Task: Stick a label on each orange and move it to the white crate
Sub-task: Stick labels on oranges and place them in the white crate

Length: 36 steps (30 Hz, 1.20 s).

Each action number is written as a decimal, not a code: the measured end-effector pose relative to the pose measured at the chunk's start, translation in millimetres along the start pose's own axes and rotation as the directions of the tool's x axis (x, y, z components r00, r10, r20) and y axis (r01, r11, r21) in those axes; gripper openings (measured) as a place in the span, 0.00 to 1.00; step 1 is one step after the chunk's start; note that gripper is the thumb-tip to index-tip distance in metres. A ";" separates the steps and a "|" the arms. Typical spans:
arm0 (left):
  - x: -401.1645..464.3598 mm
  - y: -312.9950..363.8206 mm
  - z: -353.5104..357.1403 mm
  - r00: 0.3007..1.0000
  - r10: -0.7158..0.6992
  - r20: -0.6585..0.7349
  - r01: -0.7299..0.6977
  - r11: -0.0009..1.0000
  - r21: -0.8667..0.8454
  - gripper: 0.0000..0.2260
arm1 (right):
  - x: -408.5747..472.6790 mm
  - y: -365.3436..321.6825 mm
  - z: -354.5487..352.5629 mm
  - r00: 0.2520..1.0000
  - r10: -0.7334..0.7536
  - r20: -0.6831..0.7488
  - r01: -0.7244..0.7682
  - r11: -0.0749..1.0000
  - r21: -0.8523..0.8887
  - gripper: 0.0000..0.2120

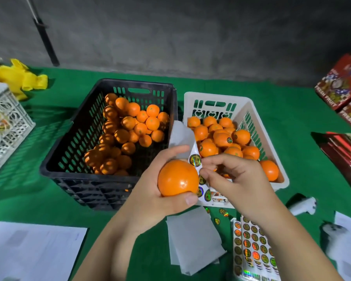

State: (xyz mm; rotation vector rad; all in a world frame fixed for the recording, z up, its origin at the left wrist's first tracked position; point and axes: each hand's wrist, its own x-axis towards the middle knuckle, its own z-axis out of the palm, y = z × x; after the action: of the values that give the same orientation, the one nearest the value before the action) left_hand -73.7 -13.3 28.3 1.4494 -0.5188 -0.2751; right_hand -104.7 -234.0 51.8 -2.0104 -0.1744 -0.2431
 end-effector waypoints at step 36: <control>15.6 -23.9 10.3 0.867 -0.488 0.103 0.454 0.687 -0.568 0.10 | -31.3 -13.1 5.5 0.869 -0.252 0.426 0.407 0.852 -0.328 0.32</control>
State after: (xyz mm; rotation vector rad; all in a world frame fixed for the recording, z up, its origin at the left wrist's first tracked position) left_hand -62.3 -32.5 7.9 0.9555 0.0222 -0.7401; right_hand -137.6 -223.8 53.1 -2.4267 -0.7813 -0.1222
